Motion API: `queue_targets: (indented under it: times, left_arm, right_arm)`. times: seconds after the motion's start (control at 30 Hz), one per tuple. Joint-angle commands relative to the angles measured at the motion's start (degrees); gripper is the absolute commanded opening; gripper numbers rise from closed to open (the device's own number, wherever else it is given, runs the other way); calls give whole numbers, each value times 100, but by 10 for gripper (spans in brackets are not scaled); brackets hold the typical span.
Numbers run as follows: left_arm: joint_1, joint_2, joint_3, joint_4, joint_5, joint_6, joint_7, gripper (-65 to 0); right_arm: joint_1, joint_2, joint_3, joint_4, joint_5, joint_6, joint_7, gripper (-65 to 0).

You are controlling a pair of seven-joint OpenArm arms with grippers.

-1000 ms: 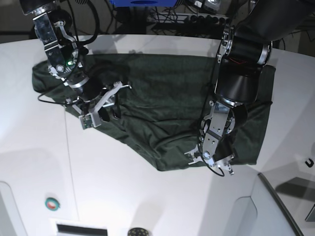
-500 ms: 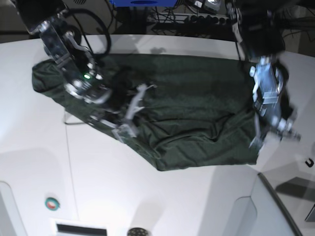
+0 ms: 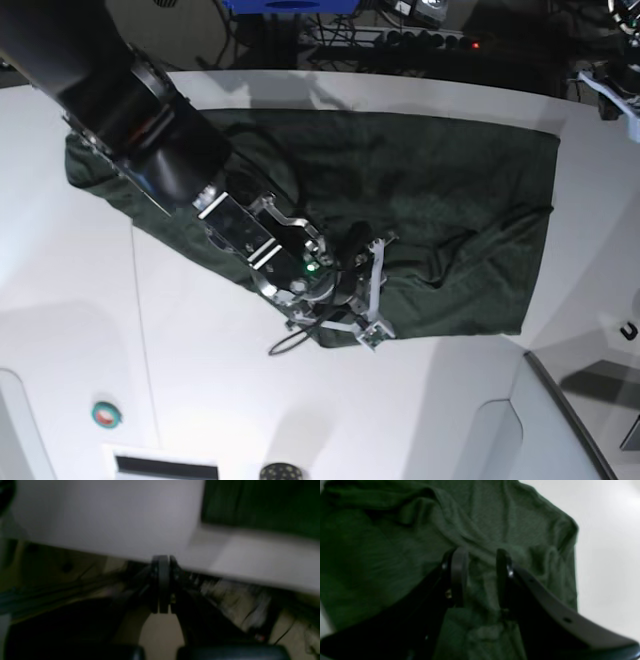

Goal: Layout the t-shirt on the table in an organized manner, then fold the t-shirt properly
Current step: 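Sweep the right gripper across the shirt to smooth the fabric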

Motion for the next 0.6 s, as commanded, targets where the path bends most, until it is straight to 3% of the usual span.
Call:
queue_targets:
  times: [0.0, 0.17, 0.27, 0.33, 0.57]
  left_arm:
    - [138, -50, -169, 77, -231, 14, -41, -650]
    - [209, -15, -503, 77, -504, 14, -41, -650]
    - [156, -6, -477, 77, -504, 14, -50, -650]
    - [77, 82, -468, 77, -539, 14, -50, -650]
    - [-609, 398, -319, 121, -240, 14, -50, -650]
  right_arm:
    - [259, -138, -64, -148, 21, -15, 232, -417]
    - [610, -261, -143, -1142, 21, -120, 1006, -344]
    - [760, -243, -143, -1555, 21, -744, 1234, -345]
    - [795, -235, -143, -1713, 21, -964, 1243, -348]
    - [786, -147, -64, -1748, 48, -920, 1252, -351]
